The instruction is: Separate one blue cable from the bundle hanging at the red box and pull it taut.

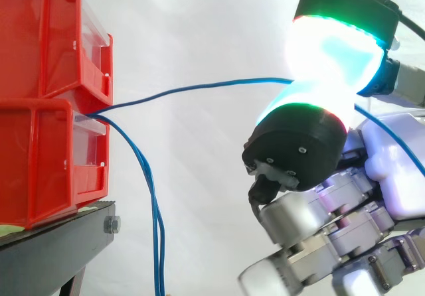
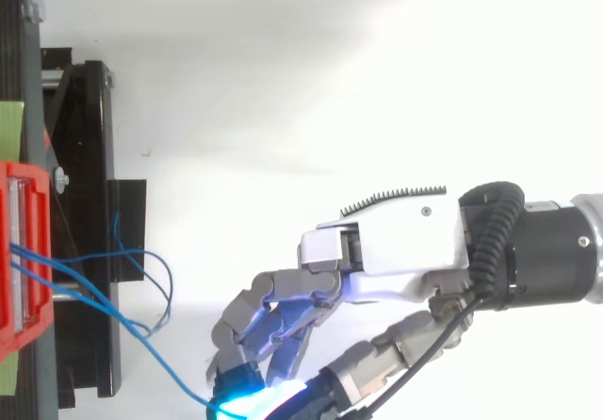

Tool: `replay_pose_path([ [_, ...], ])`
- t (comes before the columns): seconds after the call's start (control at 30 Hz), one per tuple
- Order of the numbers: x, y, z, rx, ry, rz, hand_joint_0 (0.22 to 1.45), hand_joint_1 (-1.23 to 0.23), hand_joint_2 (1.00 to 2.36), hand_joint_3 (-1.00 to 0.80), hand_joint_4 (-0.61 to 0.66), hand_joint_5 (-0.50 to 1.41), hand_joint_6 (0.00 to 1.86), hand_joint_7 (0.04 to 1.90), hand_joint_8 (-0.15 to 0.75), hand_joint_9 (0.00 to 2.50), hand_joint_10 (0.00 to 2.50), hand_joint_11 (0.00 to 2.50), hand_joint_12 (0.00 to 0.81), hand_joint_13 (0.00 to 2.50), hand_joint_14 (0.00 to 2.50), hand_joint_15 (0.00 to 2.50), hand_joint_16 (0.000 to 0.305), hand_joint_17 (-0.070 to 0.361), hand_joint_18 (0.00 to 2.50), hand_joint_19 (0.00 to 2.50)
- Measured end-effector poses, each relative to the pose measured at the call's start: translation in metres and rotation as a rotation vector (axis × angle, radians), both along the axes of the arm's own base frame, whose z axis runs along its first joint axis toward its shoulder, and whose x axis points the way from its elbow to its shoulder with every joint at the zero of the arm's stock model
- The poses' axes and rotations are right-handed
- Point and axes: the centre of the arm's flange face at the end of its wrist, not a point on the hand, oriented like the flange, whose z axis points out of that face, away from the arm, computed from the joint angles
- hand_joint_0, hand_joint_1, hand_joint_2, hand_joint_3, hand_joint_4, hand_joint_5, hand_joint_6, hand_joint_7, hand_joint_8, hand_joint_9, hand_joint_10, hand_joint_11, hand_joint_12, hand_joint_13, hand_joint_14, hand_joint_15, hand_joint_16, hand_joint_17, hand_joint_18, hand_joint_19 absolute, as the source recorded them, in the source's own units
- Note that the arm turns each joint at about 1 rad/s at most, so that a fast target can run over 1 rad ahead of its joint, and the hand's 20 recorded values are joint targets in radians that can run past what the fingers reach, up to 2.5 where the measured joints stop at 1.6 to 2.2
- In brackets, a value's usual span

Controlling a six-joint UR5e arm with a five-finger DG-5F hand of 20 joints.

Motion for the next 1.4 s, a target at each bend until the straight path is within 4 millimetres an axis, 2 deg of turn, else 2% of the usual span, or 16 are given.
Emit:
replay_pose_path([
  [0.3,-0.001,-0.015,0.0,0.014,0.0,0.03,0.72,-0.7,1.01,-0.39,0.1,-0.21,0.9,1.03,0.361,0.89,0.01,1.34,0.395,0.83,0.02,0.96,0.041,0.092,0.88,0.7],
  [0.47,-0.001,-0.021,0.0,0.014,0.0,0.028,0.72,-0.71,1.01,-0.4,0.09,-0.21,0.9,1.03,0.357,0.96,0.01,1.52,0.404,0.96,0.02,1.23,0.042,0.095,0.95,0.8],
  [0.53,-0.001,-0.023,0.0,0.014,-0.001,0.027,0.72,-0.71,1.01,-0.4,0.09,-0.21,0.89,1.04,0.356,0.97,0.01,1.56,0.402,1.01,0.01,1.42,0.044,0.098,0.98,0.85],
  [0.8,-0.001,-0.026,0.0,0.009,-0.005,0.024,0.72,-0.71,1.01,-0.4,0.09,-0.21,0.89,1.03,0.351,0.98,0.0,1.59,0.412,1.05,0.01,1.58,0.047,0.105,1.02,0.94],
  [1.03,0.001,-0.023,0.001,-0.006,-0.018,0.025,0.73,-0.72,1.01,-0.41,0.09,-0.21,0.89,1.03,0.353,1.0,0.0,1.61,0.411,1.02,0.32,1.55,0.048,0.109,1.1,1.06],
  [1.27,0.001,-0.027,0.002,-0.087,-0.032,0.012,0.73,-0.72,1.01,-0.39,0.07,-0.21,0.89,1.03,0.356,0.99,0.0,1.64,0.407,1.0,0.47,1.53,0.049,0.109,1.13,1.11],
  [1.33,0.003,-0.029,0.005,-0.109,-0.042,0.008,0.73,-0.72,1.01,-0.38,0.05,-0.21,0.89,1.03,0.346,0.97,0.13,1.64,0.412,1.0,0.59,1.51,0.048,0.108,1.16,1.19],
  [1.4,0.006,-0.032,0.012,-0.131,-0.056,0.0,0.73,-0.72,1.01,-0.39,0.04,-0.21,0.89,1.01,0.343,0.94,0.38,1.61,0.412,0.99,0.66,1.49,0.048,0.108,1.17,1.22],
])
